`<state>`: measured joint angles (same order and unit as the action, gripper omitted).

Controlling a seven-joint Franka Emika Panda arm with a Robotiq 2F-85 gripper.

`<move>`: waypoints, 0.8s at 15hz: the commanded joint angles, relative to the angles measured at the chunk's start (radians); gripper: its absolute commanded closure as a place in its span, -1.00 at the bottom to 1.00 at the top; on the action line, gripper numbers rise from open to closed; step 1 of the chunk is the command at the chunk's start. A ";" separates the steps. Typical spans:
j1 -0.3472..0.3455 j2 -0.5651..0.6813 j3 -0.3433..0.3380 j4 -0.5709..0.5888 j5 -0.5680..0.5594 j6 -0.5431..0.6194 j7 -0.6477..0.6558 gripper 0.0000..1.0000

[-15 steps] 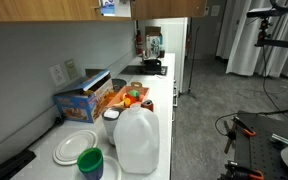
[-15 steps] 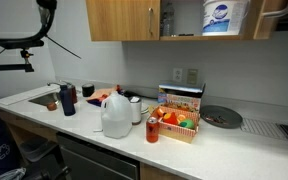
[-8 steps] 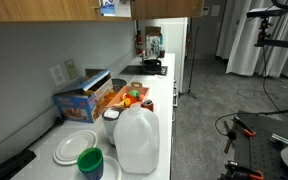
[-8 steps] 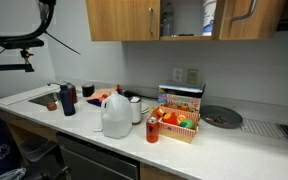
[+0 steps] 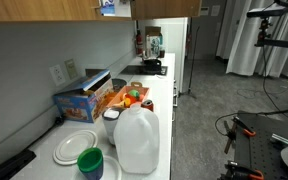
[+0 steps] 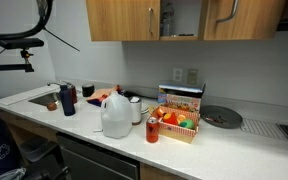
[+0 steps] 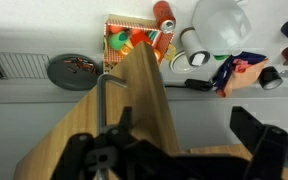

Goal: Close the open upper cabinet door.

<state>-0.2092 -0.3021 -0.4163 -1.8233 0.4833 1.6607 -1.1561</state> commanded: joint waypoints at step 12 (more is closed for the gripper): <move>0.002 0.005 -0.004 0.006 0.012 -0.011 -0.001 -1.00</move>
<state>-0.2092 -0.3013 -0.4171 -1.8233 0.4948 1.6541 -1.1564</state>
